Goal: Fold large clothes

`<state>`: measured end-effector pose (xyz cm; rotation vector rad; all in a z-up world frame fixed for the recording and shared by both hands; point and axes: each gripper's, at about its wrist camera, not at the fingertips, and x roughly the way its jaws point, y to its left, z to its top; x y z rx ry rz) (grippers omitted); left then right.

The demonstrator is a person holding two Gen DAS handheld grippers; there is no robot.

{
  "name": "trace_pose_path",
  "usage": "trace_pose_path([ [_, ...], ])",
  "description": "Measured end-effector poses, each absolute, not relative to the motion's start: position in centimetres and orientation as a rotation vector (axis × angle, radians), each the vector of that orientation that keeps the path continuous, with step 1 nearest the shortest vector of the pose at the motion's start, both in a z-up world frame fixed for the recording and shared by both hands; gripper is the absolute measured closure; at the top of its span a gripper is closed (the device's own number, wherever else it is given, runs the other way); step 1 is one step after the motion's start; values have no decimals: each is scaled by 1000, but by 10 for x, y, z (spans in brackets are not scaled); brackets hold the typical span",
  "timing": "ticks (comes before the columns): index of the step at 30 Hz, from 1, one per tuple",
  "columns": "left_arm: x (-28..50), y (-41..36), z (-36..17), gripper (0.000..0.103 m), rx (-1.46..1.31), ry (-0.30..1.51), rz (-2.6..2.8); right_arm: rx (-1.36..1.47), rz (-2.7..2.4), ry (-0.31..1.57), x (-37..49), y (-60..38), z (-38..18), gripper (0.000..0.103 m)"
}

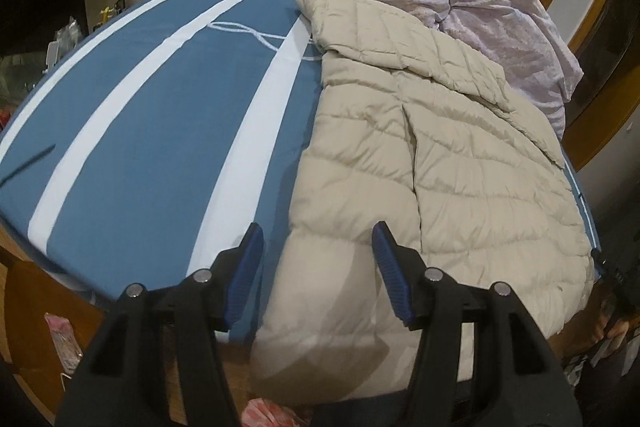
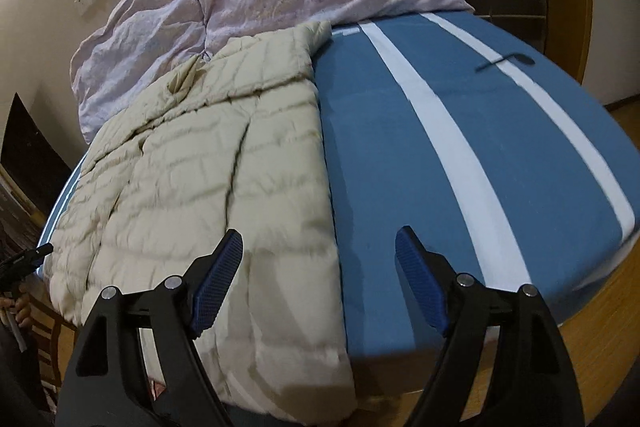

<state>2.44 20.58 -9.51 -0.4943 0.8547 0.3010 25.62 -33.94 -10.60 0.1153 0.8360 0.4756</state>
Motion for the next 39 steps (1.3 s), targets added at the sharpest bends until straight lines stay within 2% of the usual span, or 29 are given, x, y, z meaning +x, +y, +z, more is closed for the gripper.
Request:
trace_pose_path([
  [3,17,202,-95,47,-496,839,290,112,495,827,247,-341,-109,23],
  [7,9,196,-98,47,-509,832,278,115,521,821,238,-340,-113,30],
  [11,-1,193,-100,49,-519,800,271,109,537,799,230,-338,-115,32],
  [17,-17,189,-104,58,-553,758,258,110,573,750,215,-334,-120,41],
  [21,-24,186,-105,60,-563,746,251,98,567,724,209,-332,-121,54],
  [30,-31,182,-107,60,-558,724,263,129,597,701,200,-333,-123,54],
  [32,-29,179,-107,60,-551,725,259,119,602,695,198,-329,-123,58],
  [33,-29,177,-108,62,-551,726,252,111,614,697,196,-327,-124,67],
  [34,-28,176,-108,70,-552,729,244,104,619,700,196,-325,-124,73],
  [36,-29,174,-110,79,-560,738,239,100,629,705,196,-323,-124,82],
  [37,-30,174,-111,86,-569,741,234,115,641,712,197,-324,-124,85],
  [39,-31,174,-112,92,-593,746,221,131,645,711,198,-326,-122,89],
])
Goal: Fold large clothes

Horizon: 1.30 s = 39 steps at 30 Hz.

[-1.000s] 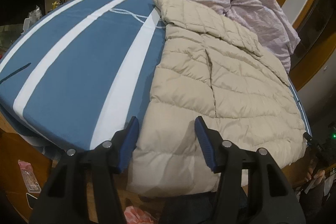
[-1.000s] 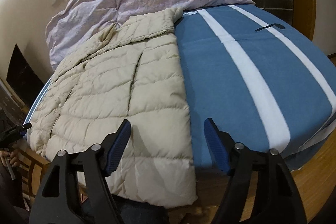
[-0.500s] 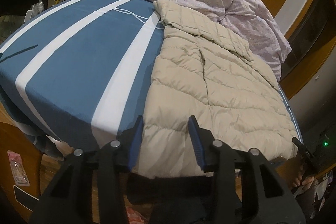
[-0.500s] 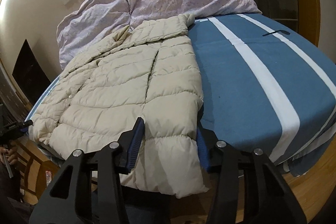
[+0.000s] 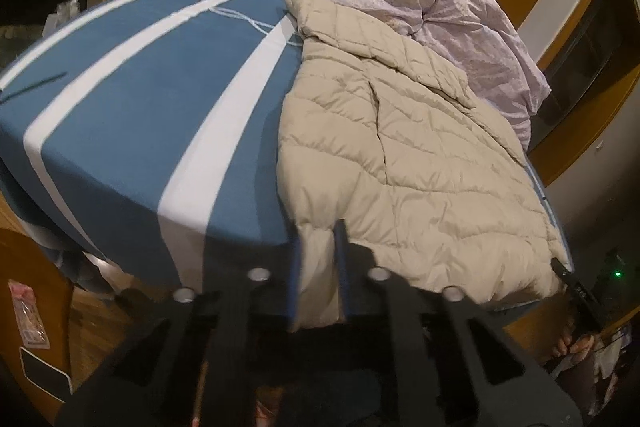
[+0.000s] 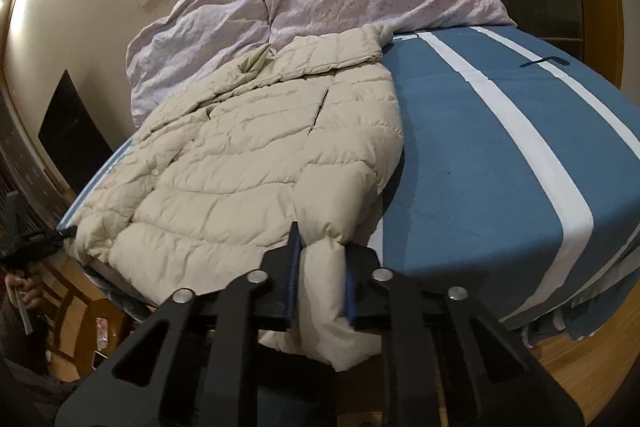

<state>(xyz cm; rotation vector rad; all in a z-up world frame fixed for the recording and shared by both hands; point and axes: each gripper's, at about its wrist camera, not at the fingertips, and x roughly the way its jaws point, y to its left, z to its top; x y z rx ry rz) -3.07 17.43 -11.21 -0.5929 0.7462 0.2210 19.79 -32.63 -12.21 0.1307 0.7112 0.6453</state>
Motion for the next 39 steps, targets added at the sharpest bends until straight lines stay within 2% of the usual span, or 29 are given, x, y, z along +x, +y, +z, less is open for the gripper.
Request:
trace_pose_path([
  [5,-32,172,-100,99,-582,722,212,166,652,674,202,-331,-105,93],
  [17,-3,188,-20,100,-509,535,247,157,616,514,232,-314,-36,94],
  [30,104,221,37,100,-469,455,280,157,556,446,323,-269,19,94],
  [39,203,265,26,101,-466,521,328,152,528,483,411,-227,14,94],
])
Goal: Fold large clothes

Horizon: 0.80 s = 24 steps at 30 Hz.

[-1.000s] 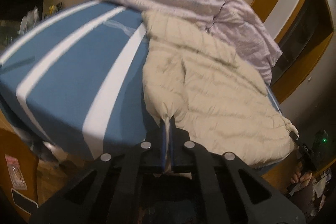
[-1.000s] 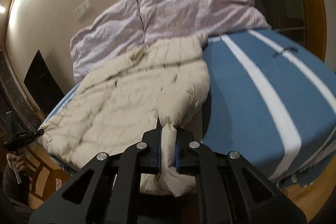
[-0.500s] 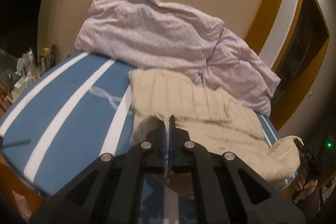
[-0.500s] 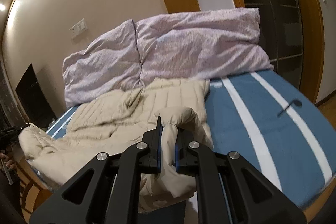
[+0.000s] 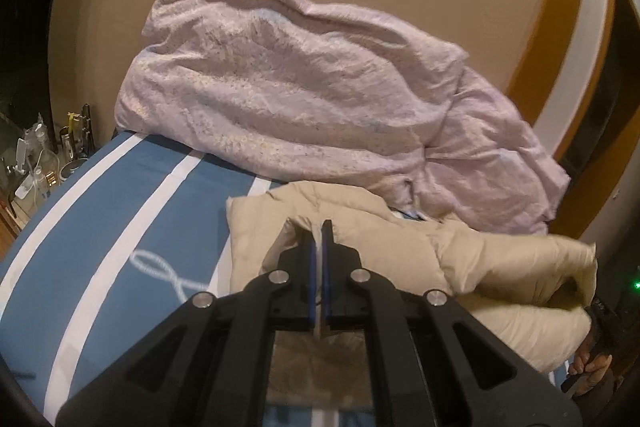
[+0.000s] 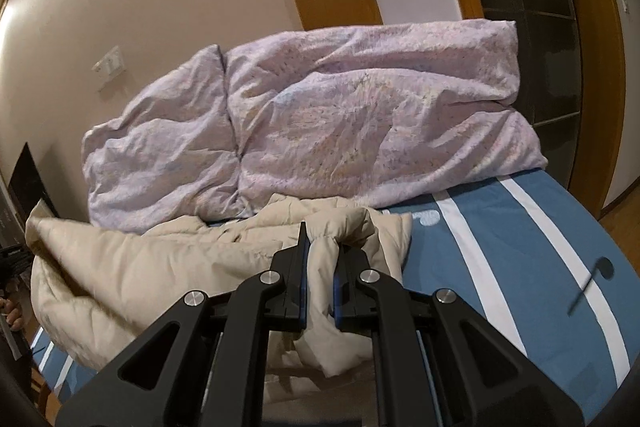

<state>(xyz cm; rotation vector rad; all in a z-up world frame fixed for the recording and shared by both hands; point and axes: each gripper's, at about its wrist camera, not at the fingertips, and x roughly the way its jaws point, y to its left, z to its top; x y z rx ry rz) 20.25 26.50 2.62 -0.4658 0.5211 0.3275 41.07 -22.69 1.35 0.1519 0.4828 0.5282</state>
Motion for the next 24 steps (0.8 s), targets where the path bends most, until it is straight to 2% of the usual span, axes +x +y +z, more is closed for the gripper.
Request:
trace_pose_path([
  [14,338,312,-47,100,-477,655,413,209,447,637,542,-185,-41,93],
  [17,355,315,-57,99,-471,668,419,222,439,661,553,-183,-49,86],
  [19,363,319,-64,96,-478,676,430,244,444,680,560,-183,-53,73],
  [20,366,321,-67,96,-489,679,430,266,450,693,563,-184,-55,70],
  [23,371,326,-72,82,-537,690,427,330,458,713,569,-191,-57,63],
  [24,371,328,-71,70,-554,689,427,345,461,718,570,-194,-55,55],
])
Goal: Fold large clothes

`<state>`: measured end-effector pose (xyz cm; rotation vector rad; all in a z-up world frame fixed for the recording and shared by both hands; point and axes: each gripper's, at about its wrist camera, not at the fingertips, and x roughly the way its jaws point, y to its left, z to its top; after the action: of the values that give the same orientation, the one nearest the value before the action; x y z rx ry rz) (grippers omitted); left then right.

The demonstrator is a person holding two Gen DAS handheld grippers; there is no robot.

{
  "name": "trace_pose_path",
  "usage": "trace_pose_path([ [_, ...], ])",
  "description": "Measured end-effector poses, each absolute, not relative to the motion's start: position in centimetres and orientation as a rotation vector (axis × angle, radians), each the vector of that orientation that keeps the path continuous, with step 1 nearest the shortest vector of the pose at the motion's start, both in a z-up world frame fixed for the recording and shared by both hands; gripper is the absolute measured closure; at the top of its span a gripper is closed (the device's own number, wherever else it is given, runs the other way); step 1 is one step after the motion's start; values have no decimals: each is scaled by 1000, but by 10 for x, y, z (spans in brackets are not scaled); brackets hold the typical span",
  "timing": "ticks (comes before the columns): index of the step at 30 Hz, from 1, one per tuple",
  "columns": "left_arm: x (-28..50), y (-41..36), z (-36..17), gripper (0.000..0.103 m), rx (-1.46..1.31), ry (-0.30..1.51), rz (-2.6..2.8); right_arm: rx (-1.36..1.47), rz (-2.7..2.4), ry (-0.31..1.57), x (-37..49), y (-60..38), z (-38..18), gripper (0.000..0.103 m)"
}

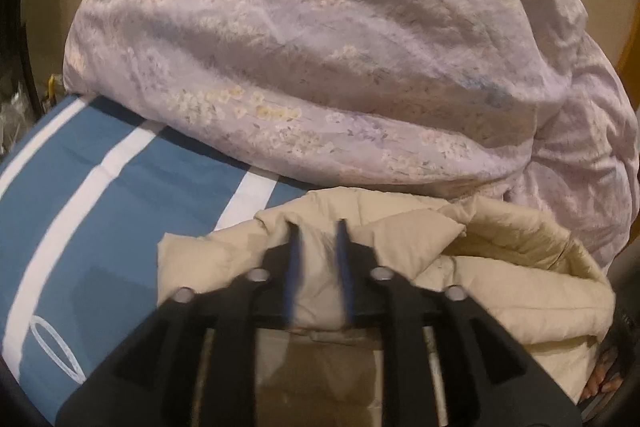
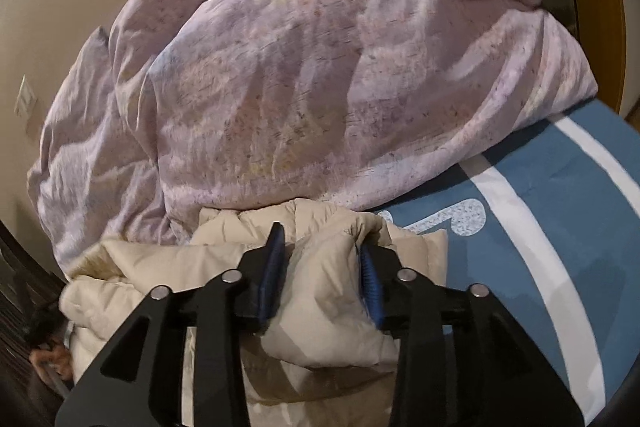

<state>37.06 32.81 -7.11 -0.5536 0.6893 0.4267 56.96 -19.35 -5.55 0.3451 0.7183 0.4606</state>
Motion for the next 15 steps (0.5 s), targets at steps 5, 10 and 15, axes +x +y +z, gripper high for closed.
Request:
trace_pose_path([
  [5,342,325,-45,38,-533,628,451,324,468,607,538,-203,-21,18],
  [10,312,309,-24,32,-446,619,469,242,502,547,503,-199,8,18],
  [15,308,287,-20,31,-381,654,460,134,530,541,482,-176,14,18],
])
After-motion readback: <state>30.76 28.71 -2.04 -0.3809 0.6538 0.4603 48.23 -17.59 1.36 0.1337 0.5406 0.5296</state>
